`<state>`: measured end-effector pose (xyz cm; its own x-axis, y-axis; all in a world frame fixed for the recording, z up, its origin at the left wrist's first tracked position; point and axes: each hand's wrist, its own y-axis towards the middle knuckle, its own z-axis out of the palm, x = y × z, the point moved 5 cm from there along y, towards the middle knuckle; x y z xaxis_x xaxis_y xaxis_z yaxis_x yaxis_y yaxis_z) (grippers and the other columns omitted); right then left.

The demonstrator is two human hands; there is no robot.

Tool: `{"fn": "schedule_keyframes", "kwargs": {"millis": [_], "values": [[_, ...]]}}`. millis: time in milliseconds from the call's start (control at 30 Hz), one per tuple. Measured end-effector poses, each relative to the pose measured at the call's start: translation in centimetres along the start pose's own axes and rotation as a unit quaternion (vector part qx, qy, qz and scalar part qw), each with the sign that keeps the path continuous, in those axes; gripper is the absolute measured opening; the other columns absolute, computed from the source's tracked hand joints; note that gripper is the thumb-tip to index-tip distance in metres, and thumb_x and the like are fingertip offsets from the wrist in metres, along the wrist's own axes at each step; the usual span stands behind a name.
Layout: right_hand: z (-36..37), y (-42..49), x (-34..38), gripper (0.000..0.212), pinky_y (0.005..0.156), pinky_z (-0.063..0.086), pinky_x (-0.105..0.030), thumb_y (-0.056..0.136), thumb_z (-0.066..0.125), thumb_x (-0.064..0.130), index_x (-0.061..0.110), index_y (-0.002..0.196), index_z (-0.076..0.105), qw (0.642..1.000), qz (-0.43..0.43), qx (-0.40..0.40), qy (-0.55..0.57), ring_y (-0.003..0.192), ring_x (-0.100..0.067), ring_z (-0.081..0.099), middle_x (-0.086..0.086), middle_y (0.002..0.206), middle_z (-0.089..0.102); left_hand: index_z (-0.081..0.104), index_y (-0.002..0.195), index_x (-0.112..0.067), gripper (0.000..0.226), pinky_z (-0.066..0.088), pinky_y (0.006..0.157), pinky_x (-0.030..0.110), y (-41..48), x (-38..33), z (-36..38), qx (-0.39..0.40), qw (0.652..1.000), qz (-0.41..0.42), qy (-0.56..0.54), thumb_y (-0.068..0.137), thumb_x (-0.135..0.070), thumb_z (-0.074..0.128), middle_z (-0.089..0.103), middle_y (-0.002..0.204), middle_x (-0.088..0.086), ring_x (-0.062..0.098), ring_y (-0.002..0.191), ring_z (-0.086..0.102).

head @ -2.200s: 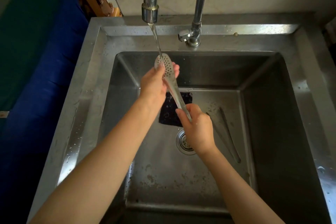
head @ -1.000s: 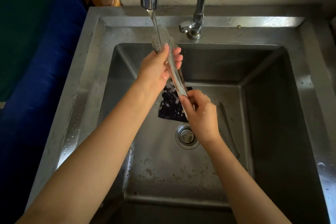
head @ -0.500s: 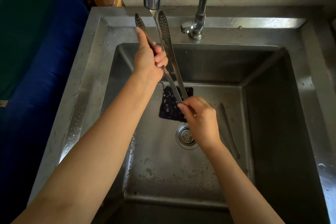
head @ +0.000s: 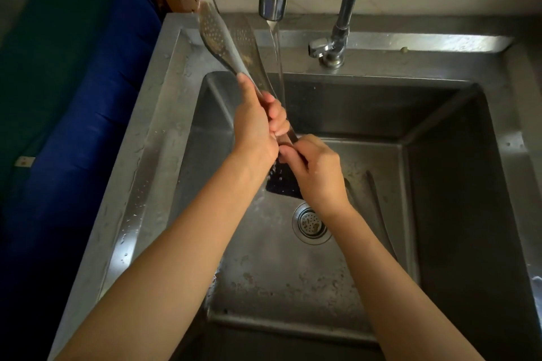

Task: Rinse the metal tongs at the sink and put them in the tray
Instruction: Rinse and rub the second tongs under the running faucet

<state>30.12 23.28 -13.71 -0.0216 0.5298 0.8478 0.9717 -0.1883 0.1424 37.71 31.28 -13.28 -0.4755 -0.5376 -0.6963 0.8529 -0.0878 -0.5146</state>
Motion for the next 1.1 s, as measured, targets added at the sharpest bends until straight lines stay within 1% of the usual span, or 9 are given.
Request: {"fn": "schedule_keyframes", "kwargs": {"millis": [200,333,500,600,667,800,867,967,1100], "values": [[-1.1,0.0,1.0,0.019,0.062,0.047,-0.037,0.089,0.058,0.016,-0.001,0.082,0.062,0.995,-0.078,0.041,-0.039,0.070,-0.024,0.054,-0.013,0.080,0.060,0.045,0.073,-0.010,0.035,0.019,0.027,0.013,2.0,-1.0,-0.2,-0.064,0.997,-0.039,-0.015,0.101,-0.026,0.034,0.043,0.053,0.001,0.005,0.025,0.029],[-3.6,1.8,2.5,0.019,0.080,0.037,-0.029,0.082,0.066,0.018,0.001,0.075,0.068,0.996,-0.083,0.010,-0.010,0.086,-0.023,0.044,-0.004,0.085,0.043,0.047,0.077,-0.005,0.024,0.034,0.031,0.016,2.2,-2.1,0.9,-0.034,0.998,-0.010,-0.043,0.099,-0.011,0.038,0.047,0.061,0.005,0.007,0.031,0.041],[-6.2,2.5,5.9,0.020,0.094,0.036,-0.028,0.085,0.056,0.025,0.020,0.067,0.063,0.973,-0.072,0.021,0.217,0.098,-0.004,0.042,0.007,0.092,0.041,0.058,0.072,-0.003,0.024,0.050,0.043,0.019,0.6,-2.4,0.9,0.029,0.999,-0.023,-0.025,0.093,-0.014,0.053,0.063,0.049,0.003,0.012,0.043,0.062],[-5.7,3.3,6.2,0.024,0.099,0.042,-0.027,0.090,0.053,0.017,0.013,0.069,0.065,0.949,-0.033,0.033,0.312,0.111,-0.006,0.052,0.001,0.108,0.055,0.059,0.075,-0.008,0.027,0.042,0.035,0.016,0.0,-1.8,-2.1,-0.026,0.984,-0.065,0.165,0.089,-0.032,0.060,0.061,0.046,-0.001,0.008,0.036,0.055],[-4.6,4.1,5.2,0.031,0.100,0.045,-0.033,0.094,0.048,0.019,0.004,0.073,0.064,0.937,0.039,0.028,0.345,0.110,-0.015,0.060,-0.005,0.111,0.065,0.056,0.072,-0.010,0.034,0.042,0.034,0.017,0.2,-1.9,-3.8,-0.058,0.928,-0.055,0.365,0.092,-0.037,0.054,0.061,0.045,0.000,0.009,0.034,0.053],[-2.1,6.3,3.4,0.038,0.086,0.049,-0.039,0.097,0.040,0.026,0.012,0.066,0.058,0.879,0.143,0.014,0.455,0.089,-0.019,0.063,-0.006,0.091,0.067,0.062,0.086,-0.028,0.034,0.049,0.073,0.027,0.5,-2.0,-2.8,0.032,0.837,0.111,0.534,0.094,-0.051,0.037,0.066,0.084,-0.008,0.006,0.080,0.064],[-1.2,7.6,3.5,0.039,0.072,0.048,-0.036,0.098,0.038,0.031,0.015,0.070,0.061,0.866,0.153,0.012,0.475,0.076,-0.016,0.058,-0.003,0.082,0.063,0.063,0.084,-0.044,0.037,0.044,0.074,0.014,-0.3,-1.1,-1.4,0.113,0.867,0.124,0.468,0.096,-0.050,0.029,0.066,0.082,-0.023,-0.013,0.083,0.058],[-0.2,8.7,3.6,0.031,0.053,0.046,-0.025,0.099,0.038,0.029,0.018,0.086,0.064,0.906,0.152,0.034,0.394,0.064,-0.012,0.054,0.003,0.079,0.063,0.061,0.077,-0.033,0.041,0.046,0.070,0.014,-0.3,-0.7,-1.2,0.130,0.900,0.158,0.386,0.099,-0.043,0.028,0.064,0.069,-0.012,0.000,0.070,0.061],[1.0,8.4,4.0,0.022,0.071,0.052,-0.021,0.098,0.041,0.016,0.025,0.097,0.061,0.933,0.093,0.083,0.339,0.076,-0.008,0.062,0.000,0.082,0.064,0.067,0.087,-0.033,0.032,0.052,0.073,0.030,0.2,-0.1,-2.3,0.097,0.923,0.145,0.343,0.095,-0.045,0.040,0.071,0.077,-0.003,0.011,0.078,0.067]]}}
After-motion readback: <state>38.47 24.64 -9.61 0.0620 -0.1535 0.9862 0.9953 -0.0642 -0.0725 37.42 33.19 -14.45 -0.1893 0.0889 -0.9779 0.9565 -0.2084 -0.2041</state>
